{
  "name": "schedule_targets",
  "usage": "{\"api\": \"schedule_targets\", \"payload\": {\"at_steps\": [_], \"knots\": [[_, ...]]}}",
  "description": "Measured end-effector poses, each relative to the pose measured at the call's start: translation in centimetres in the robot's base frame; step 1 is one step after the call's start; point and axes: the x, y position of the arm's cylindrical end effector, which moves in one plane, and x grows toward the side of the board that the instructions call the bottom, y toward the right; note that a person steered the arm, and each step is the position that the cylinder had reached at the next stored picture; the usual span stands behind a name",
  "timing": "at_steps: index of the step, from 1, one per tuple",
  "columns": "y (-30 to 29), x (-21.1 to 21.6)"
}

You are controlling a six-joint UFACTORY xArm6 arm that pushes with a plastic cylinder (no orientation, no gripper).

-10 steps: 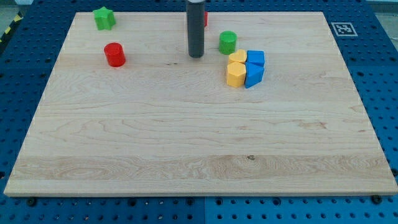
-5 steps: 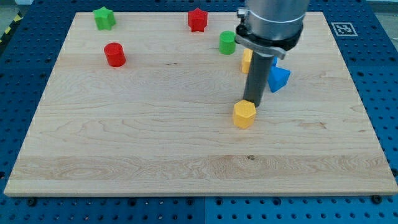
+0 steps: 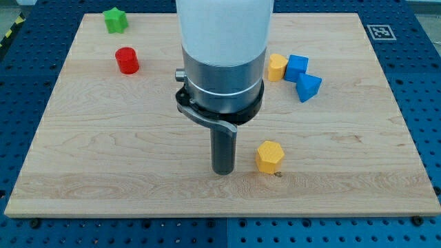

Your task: Move the yellow hexagon to the right of the blue triangle

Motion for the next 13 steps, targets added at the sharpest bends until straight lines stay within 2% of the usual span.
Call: {"api": "schedule_targets", "payload": {"at_steps": [3,4,8,10,11,13], "knots": [[11.5,0.2],[12.4,-0.2],[12.1,-3.3],[7.9,-3.7],[7.9,-5.8],[10.0,-6.1]]}}
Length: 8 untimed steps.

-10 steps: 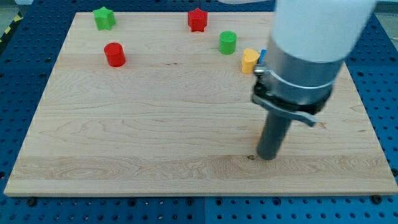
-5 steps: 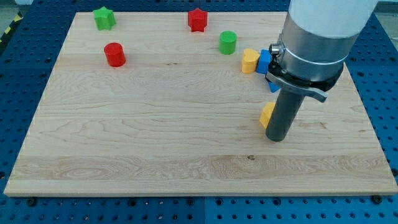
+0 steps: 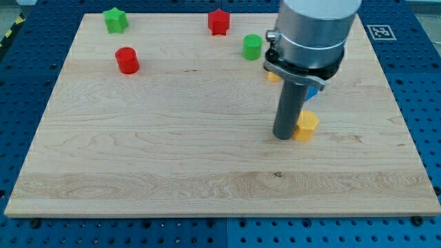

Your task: Move the yellow hexagon to the right of the blue triangle

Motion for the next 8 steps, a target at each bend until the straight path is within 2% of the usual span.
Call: {"api": "schedule_targets", "payload": {"at_steps": [1,4,6,8], "knots": [[4.0,-0.1],[10.3,2.1],[6.0,1.6],[8.5,1.5]]}}
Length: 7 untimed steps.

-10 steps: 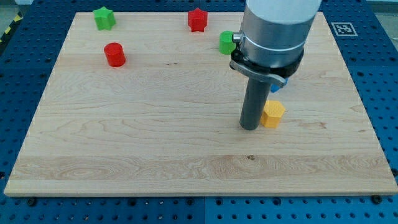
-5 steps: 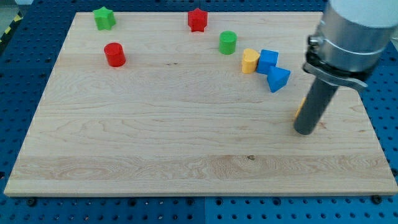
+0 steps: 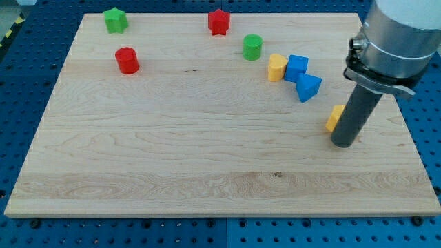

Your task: Move the yellow hexagon to the right of the blue triangle

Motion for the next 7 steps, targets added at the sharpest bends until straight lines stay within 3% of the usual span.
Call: {"api": "schedule_targets", "payload": {"at_steps": [5,7], "knots": [[-1.7,-6.9],[0.3,-7.5]]}}
